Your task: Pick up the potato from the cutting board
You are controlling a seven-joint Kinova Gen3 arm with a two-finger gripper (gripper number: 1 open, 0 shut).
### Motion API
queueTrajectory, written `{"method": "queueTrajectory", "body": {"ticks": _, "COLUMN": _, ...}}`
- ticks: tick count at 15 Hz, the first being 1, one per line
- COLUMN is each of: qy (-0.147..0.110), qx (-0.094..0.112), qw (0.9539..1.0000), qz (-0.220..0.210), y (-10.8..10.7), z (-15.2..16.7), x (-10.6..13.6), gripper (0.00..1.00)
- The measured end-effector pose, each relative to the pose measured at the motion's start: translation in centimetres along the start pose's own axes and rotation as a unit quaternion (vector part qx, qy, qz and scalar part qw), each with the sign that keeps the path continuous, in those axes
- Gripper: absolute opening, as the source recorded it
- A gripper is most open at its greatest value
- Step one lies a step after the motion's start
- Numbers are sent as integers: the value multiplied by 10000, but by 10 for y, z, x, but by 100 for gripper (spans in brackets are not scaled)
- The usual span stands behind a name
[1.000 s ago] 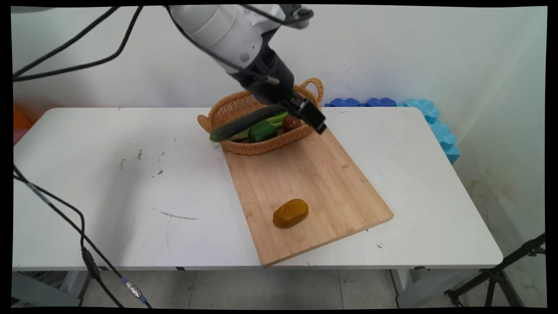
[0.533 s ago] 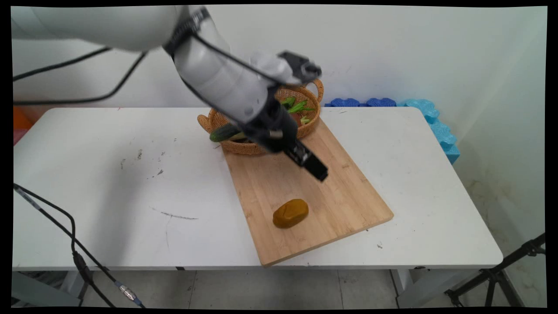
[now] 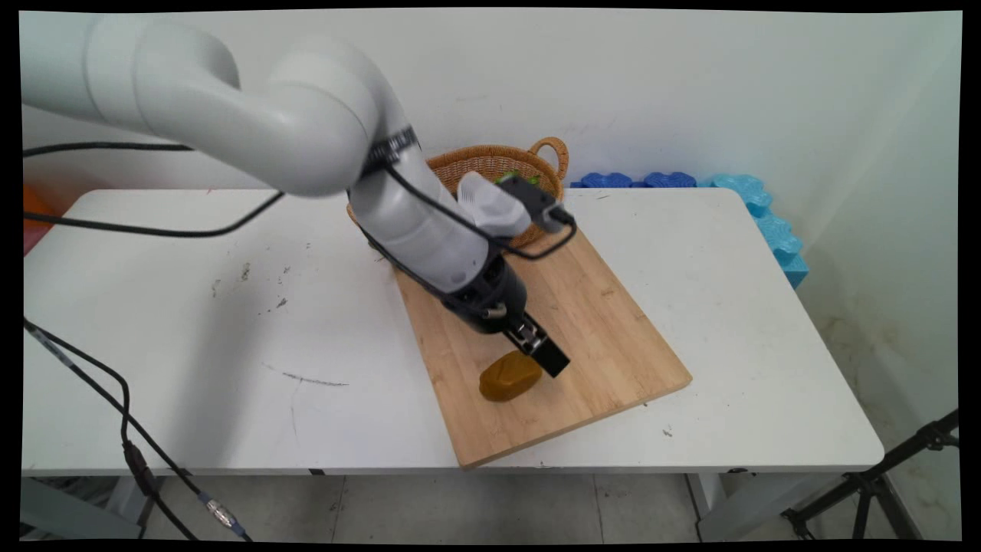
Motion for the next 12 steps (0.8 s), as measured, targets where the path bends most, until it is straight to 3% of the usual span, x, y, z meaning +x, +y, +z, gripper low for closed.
{"method": "queueTrajectory", "body": {"ticks": 6, "qy": -182, "qx": 264, "qw": 9995, "qz": 12, "y": -3, "z": 39, "x": -11, "gripper": 100}}
{"method": "queueTrajectory", "body": {"ticks": 12, "qy": -232, "qx": 374, "qw": 9990, "qz": 55, "y": -4, "z": 58, "x": -15, "gripper": 100}}
